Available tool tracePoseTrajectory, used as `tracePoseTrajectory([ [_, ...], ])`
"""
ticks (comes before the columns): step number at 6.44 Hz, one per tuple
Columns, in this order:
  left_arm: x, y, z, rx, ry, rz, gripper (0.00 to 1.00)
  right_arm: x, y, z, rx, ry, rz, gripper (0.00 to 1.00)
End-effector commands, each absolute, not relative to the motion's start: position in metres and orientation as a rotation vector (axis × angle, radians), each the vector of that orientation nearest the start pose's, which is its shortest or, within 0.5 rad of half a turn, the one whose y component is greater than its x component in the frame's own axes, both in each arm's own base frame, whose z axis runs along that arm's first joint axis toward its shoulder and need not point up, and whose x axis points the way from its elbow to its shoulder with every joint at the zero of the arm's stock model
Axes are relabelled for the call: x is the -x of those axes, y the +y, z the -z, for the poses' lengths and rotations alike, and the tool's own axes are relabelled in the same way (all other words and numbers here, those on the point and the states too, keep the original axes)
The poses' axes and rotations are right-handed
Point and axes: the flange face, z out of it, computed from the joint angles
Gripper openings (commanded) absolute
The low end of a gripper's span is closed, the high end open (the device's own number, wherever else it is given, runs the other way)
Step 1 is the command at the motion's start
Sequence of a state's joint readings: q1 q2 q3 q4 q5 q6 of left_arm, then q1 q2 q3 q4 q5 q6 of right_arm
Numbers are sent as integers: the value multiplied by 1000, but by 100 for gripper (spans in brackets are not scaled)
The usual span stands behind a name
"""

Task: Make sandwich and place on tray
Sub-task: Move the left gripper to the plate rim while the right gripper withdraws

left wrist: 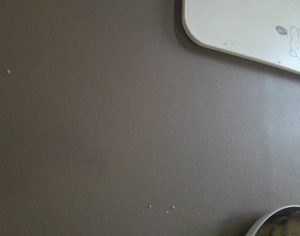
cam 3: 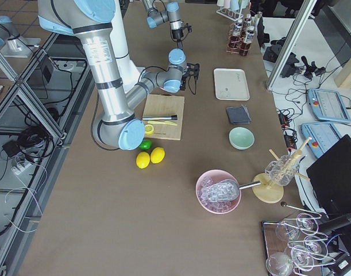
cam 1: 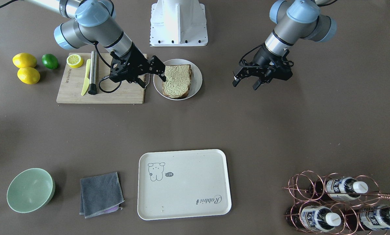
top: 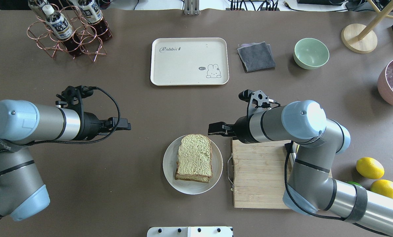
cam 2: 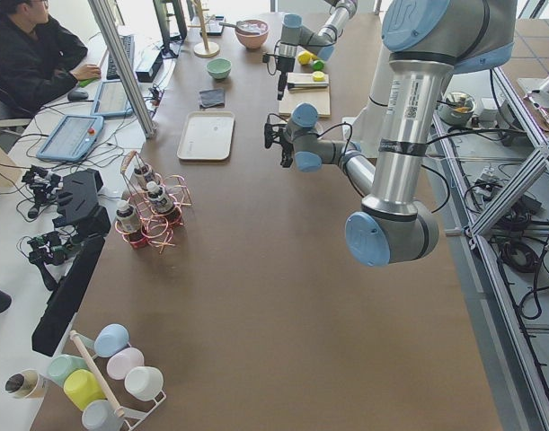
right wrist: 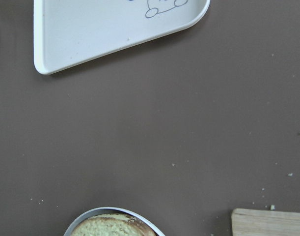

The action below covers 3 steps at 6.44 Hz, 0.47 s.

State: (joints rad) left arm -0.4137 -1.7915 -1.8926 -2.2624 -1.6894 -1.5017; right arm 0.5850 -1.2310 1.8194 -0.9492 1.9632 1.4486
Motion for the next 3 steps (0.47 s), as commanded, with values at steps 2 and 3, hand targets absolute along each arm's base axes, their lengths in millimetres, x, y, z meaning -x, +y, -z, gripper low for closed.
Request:
tracePoseTrajectory([
  [2,-515,-267,-292,-223,1256,226,76,417,-419,-311,-87,-1199,-199,99],
  [3,-525,-263,-294,-225,1250,223,71,416,-420,-315,-90,-1192,-206,99],
])
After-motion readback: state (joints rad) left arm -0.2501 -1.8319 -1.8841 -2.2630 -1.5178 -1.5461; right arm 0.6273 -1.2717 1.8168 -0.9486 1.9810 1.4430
